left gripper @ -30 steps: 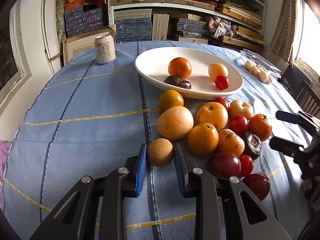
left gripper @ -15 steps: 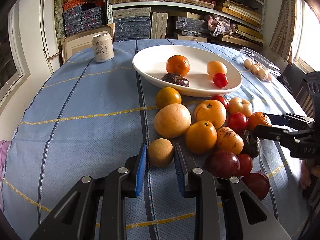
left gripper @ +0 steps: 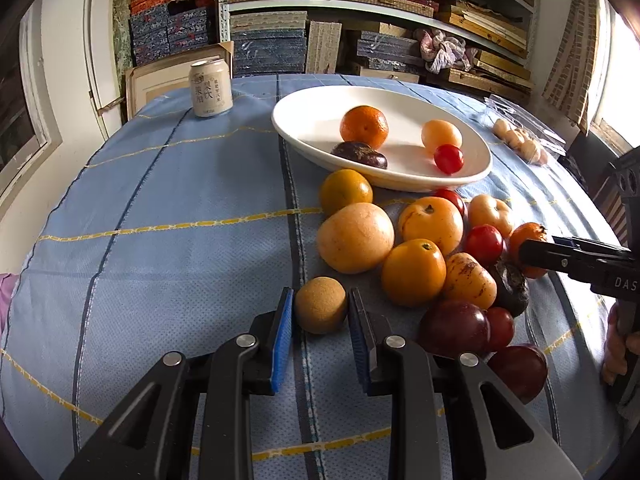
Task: Organize fruits
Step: 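Carry the kiwi and mandarin onto the white plate while both tools open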
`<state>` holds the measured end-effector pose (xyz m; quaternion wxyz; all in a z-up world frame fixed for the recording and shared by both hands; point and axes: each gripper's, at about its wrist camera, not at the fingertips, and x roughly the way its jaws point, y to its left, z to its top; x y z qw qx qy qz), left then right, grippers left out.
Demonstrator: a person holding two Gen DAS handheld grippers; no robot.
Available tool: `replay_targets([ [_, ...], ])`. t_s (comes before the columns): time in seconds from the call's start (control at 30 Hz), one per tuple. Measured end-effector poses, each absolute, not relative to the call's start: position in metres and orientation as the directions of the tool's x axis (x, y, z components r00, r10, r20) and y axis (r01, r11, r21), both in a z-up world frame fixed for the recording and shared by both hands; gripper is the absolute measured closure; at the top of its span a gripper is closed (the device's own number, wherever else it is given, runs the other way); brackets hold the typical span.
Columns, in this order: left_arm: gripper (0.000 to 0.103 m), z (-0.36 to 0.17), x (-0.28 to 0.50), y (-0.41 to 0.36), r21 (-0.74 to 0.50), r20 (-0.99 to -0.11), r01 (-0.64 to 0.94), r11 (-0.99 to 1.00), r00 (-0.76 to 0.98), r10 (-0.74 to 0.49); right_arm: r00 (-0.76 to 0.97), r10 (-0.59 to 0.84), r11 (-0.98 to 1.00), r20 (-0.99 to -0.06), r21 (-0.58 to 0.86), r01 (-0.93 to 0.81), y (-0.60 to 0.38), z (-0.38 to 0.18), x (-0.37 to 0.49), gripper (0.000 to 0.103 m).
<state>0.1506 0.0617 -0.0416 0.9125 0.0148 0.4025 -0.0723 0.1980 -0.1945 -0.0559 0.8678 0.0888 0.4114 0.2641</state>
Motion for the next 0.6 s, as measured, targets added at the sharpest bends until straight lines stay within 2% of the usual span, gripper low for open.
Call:
replay_targets([
  [0.3, 0.076, -0.010, 0.161, 0.070, -0.040, -0.696, 0.098, 0.994, 0.712, -0.098, 0.646, 0.503, 0.861, -0.574, 0.401, -0.315, -0.233, -0.019, 0.193, 0.059],
  [0.43, 0.076, 0.017, 0.195, 0.058, 0.007, -0.676, 0.101, 0.995, 0.733, -0.070, 0.692, 0.481, 0.870, -0.538, 0.389, -0.303, -0.241, 0.015, 0.210, 0.059],
  [0.6, 0.076, 0.027, 0.249, 0.041, -0.010, -0.664, 0.097, 0.995, 0.743, -0.079, 0.727, 0.459, 0.879, -0.511, 0.381, -0.288, -0.217, 0.037, 0.264, 0.059],
])
